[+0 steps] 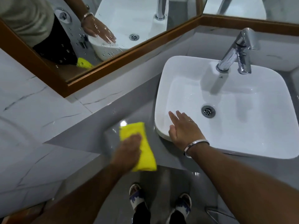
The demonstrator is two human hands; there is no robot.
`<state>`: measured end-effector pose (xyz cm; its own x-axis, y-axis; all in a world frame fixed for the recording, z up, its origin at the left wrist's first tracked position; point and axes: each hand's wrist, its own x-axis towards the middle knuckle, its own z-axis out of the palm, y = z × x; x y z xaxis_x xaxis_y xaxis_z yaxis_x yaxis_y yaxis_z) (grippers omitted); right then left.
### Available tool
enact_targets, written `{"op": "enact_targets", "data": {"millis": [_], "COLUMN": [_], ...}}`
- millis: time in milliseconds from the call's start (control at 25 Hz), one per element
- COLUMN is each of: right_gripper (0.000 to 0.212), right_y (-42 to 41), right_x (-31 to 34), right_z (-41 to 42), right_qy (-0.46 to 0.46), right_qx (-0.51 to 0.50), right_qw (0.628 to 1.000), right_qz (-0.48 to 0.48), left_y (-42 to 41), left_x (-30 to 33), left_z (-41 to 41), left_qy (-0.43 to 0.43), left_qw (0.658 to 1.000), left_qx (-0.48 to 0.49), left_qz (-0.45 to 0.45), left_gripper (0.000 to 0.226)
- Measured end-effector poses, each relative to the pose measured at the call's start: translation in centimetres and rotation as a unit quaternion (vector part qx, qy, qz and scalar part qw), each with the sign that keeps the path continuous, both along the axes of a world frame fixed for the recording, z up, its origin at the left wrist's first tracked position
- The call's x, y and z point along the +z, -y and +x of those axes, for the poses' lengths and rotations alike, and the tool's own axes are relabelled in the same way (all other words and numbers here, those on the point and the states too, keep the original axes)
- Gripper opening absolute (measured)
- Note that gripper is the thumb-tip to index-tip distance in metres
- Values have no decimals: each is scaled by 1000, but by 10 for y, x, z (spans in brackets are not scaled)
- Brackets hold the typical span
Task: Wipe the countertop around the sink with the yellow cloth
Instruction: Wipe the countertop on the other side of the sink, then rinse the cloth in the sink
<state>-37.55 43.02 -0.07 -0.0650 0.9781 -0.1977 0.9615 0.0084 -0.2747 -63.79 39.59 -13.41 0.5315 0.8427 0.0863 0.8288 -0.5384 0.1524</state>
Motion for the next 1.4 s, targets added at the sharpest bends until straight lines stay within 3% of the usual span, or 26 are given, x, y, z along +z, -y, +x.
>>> {"op": "enact_targets", "data": {"millis": [80,160,240,320,400,520,680,760,880,920,1000,1040,1120,1160,1280,1400], "right_gripper": [69,67,67,67,69,72,67,61,48,50,75,95,124,120,58,34], "right_y": [-1,-2,-1,0,-1,-1,0,4,27,40,61,64,63,61,53,47], "right_x": [0,-2,-3,-4,-4,-1,0,6,1,-8,-37,-52,-71,-77,-75,-59], "right_z": [0,1,1,1,1,2,1,3,-10,-23,-46,-53,-64,-67,-82,-77], "right_qy": [-3,1,3,3,-2,-14,-29,-20,-15,-10,48,88,166,195,213,39], "right_qx": [5,7,10,12,9,6,14,36,202,279,338,297,164,114,65,34], "right_qw": [1000,1000,1000,1000,1000,1000,999,994,941,924,936,951,964,965,973,975], "right_qz": [3,6,6,10,13,9,37,105,270,262,89,-14,-128,-136,-64,-217], "left_y": [-16,-27,-33,-31,-23,0,-9,-16,-20,-23,-27,-29,-29,-28,-10,13], "left_x": [4,24,43,54,62,79,76,69,62,62,62,62,61,60,51,41], "left_z": [-54,-66,-42,1,56,118,68,23,-11,-14,-14,-13,-16,-18,-21,-20], "left_qy": [-22,-45,-52,-60,-71,-97,-92,-91,-99,-108,-104,-97,-80,-71,-49,-39], "left_qw": [971,909,855,835,852,909,963,983,984,983,985,987,988,990,992,991], "left_qx": [236,403,491,518,475,315,177,65,-29,-40,-50,-50,-51,-52,-91,-111], "left_qz": [-24,-97,-156,-174,-209,-256,-180,-144,-147,-145,-125,-121,-119,-110,-70,-61], "left_gripper": [50,52,58,59,58,55,40,50,63,62,62,62,60,60,66,79]}}
